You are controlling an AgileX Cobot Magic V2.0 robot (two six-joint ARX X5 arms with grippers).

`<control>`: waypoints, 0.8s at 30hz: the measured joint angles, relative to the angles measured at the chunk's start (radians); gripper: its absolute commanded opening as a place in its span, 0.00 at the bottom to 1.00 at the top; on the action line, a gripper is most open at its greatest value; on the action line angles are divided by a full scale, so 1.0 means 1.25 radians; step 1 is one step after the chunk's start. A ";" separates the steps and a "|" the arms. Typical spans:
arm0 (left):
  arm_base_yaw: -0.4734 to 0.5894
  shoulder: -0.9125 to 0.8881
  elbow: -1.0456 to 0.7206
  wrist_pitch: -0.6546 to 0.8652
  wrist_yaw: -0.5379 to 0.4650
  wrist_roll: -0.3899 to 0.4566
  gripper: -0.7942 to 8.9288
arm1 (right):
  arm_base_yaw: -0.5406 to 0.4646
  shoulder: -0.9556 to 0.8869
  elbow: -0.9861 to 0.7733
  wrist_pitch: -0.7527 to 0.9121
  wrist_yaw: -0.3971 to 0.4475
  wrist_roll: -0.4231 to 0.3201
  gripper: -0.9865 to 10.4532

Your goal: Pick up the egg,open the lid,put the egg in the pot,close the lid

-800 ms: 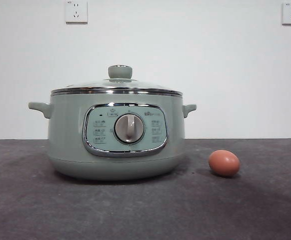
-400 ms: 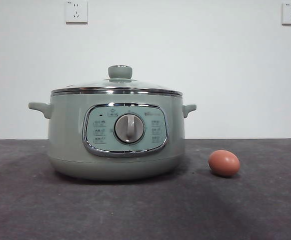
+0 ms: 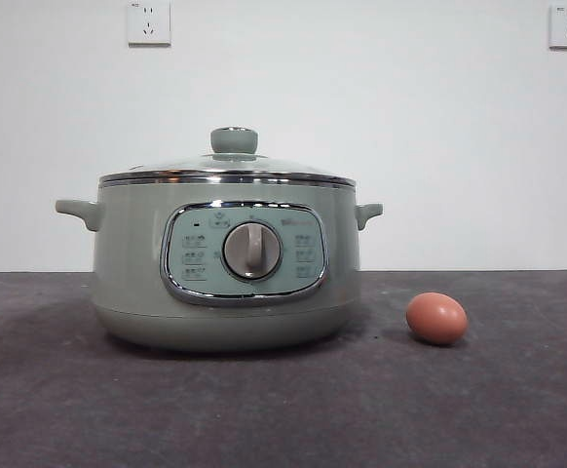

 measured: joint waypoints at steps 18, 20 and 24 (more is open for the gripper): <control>-0.039 0.027 0.070 -0.057 0.021 0.030 0.37 | 0.000 0.013 0.052 -0.066 -0.006 -0.043 0.34; -0.039 0.029 0.070 -0.058 0.033 0.030 0.63 | 0.000 0.013 0.052 -0.066 -0.022 -0.043 0.50; -0.039 0.035 0.070 -0.058 0.039 0.030 0.76 | 0.000 0.013 0.052 -0.066 -0.035 -0.043 0.62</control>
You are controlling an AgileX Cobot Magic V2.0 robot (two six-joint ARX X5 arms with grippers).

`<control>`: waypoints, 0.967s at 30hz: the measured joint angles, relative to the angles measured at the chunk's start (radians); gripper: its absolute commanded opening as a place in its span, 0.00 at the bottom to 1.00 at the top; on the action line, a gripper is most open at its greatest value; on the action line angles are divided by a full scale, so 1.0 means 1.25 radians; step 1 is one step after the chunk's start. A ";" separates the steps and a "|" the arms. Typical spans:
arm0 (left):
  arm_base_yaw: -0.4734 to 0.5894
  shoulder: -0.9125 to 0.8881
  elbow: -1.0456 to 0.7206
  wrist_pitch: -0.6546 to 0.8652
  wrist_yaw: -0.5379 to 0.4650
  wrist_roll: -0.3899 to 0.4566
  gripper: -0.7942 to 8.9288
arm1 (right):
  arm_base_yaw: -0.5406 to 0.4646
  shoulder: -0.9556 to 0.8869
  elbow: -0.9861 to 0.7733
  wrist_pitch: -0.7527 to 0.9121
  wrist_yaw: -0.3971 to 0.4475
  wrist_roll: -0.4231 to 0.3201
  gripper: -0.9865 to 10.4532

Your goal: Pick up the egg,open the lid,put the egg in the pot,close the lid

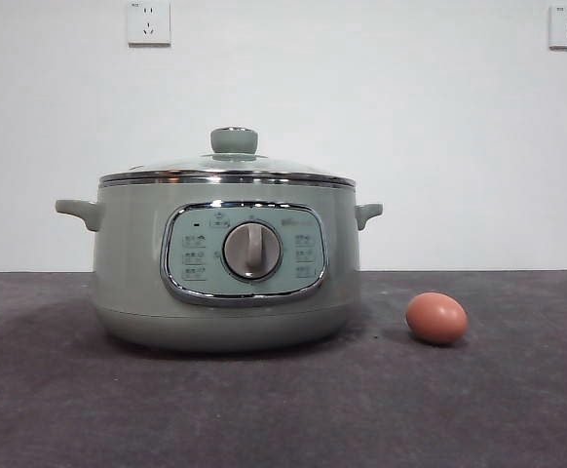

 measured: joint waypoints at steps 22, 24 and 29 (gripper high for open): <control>-0.120 0.233 0.080 0.107 0.000 0.010 0.76 | 0.000 0.069 0.000 -0.001 -0.021 0.001 0.61; -0.148 0.287 0.108 0.121 -0.005 0.019 0.76 | 0.000 0.083 0.000 -0.001 -0.021 0.001 0.61; -0.228 0.433 0.187 0.126 -0.064 0.051 0.76 | 0.000 0.113 0.000 -0.001 -0.021 0.001 0.61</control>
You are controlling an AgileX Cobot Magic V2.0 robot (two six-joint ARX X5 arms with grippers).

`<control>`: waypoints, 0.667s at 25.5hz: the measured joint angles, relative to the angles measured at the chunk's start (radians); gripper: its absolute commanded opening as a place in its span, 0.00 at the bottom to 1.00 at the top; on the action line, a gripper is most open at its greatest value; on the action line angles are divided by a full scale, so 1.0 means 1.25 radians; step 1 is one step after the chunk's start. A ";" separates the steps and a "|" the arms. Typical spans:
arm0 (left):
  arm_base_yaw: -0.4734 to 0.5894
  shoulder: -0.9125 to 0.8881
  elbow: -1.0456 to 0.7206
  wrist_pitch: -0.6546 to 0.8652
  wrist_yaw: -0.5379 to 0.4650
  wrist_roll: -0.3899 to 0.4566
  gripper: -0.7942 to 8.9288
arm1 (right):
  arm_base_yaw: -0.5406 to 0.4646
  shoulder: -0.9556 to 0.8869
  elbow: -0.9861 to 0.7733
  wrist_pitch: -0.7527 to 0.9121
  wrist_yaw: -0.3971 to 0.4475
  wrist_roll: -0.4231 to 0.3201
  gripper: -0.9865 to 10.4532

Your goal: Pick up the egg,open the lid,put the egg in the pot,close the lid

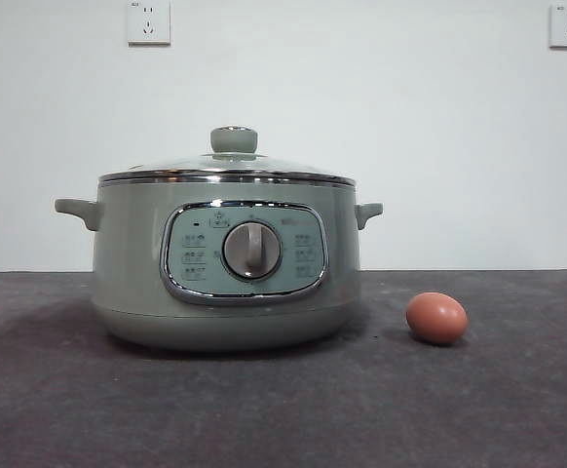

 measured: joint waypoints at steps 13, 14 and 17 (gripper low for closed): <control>-0.148 0.417 0.193 0.064 -0.174 0.096 0.76 | 0.000 0.019 0.000 -0.017 0.000 0.000 0.61; -0.150 0.432 0.193 0.065 -0.174 0.096 0.76 | 0.000 0.019 0.000 -0.017 0.000 0.000 0.61; -0.150 0.461 0.193 0.071 -0.175 0.097 0.76 | 0.000 0.019 0.000 -0.017 0.000 0.000 0.61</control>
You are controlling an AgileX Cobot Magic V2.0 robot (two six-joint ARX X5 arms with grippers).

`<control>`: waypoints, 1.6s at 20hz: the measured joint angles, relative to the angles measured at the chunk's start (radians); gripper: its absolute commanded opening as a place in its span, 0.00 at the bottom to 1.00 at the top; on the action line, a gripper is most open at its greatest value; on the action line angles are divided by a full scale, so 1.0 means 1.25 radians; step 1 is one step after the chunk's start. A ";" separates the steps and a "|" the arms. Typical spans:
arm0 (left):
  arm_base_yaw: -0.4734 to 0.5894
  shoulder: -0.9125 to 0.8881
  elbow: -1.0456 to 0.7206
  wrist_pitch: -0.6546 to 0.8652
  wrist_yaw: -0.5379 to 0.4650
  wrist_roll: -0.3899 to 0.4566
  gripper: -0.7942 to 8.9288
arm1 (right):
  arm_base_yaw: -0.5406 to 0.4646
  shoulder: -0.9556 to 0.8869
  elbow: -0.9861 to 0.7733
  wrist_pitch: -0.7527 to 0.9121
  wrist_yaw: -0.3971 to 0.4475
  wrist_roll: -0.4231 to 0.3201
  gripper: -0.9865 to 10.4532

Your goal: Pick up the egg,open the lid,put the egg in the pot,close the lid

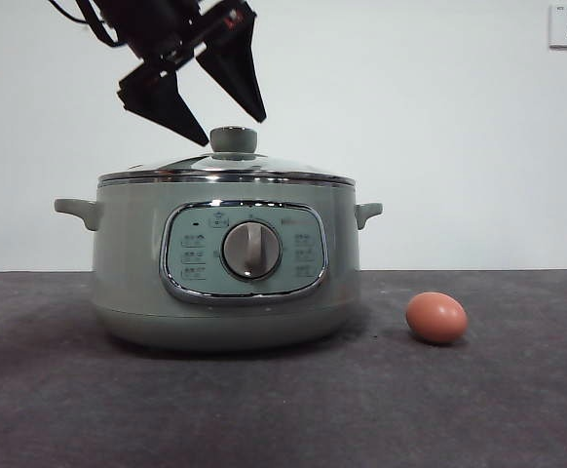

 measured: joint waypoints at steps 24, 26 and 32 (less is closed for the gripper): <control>-0.013 0.033 0.012 -0.014 -0.019 -0.001 0.15 | 0.000 0.029 0.000 -0.001 0.000 0.000 0.61; -0.013 0.033 0.013 -0.014 -0.019 -0.001 0.07 | 0.000 0.032 0.000 -0.001 0.000 0.000 0.61; -0.013 0.034 0.029 -0.036 -0.021 -0.001 0.07 | 0.000 0.050 0.000 0.001 0.000 0.000 0.61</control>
